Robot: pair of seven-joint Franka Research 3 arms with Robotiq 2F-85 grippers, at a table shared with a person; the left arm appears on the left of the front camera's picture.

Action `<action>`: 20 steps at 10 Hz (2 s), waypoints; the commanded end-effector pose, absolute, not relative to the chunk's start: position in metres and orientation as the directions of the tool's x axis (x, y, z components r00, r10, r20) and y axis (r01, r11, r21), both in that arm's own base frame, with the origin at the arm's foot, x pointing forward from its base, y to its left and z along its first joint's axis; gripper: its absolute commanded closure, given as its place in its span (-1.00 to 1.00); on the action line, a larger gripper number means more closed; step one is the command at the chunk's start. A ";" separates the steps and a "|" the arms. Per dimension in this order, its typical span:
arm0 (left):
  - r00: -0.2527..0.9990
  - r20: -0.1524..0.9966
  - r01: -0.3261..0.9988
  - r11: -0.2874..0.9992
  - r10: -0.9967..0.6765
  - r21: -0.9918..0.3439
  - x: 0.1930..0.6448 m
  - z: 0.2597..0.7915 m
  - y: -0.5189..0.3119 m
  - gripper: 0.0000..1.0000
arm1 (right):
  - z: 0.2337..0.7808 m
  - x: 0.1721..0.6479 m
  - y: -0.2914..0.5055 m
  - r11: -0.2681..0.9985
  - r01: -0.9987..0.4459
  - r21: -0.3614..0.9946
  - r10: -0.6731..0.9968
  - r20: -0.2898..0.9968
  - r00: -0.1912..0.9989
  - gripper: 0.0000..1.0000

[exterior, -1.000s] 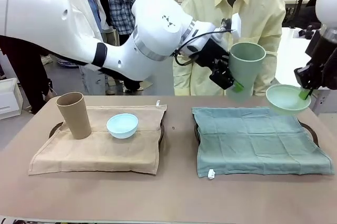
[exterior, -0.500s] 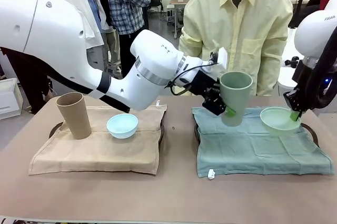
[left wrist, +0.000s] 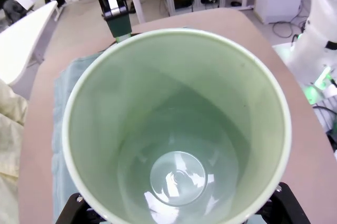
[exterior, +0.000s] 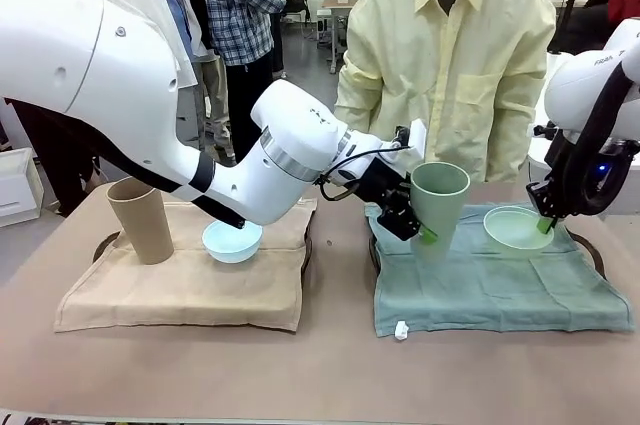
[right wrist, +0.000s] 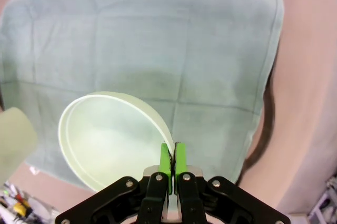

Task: Set up a tray with a mat and arrange the tableware.
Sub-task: Place the Picnic Bowl and Reusable plastic cup back onto the Handle tray in front of the human's position.

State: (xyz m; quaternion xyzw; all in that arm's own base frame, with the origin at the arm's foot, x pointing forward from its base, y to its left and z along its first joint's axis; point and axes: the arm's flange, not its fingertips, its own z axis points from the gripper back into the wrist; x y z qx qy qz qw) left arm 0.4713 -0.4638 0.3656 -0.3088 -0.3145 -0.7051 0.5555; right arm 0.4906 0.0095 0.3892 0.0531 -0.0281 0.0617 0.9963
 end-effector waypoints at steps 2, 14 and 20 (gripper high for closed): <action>-0.241 0.808 0.968 -0.191 -0.538 0.162 0.487 0.356 -0.466 -0.67 | 0.376 0.502 0.016 0.979 -0.151 0.140 0.139 0.093 0.986 0.93; -0.184 0.776 0.977 -0.196 -0.603 0.079 0.512 0.306 -0.480 -1.00 | 0.355 0.513 0.017 0.982 -0.151 0.109 0.150 0.017 0.988 0.07; -0.155 0.762 0.983 -0.178 -0.629 0.053 0.510 0.312 -0.477 -1.00 | 0.358 0.510 0.017 0.984 -0.154 0.095 0.153 0.016 0.988 -0.37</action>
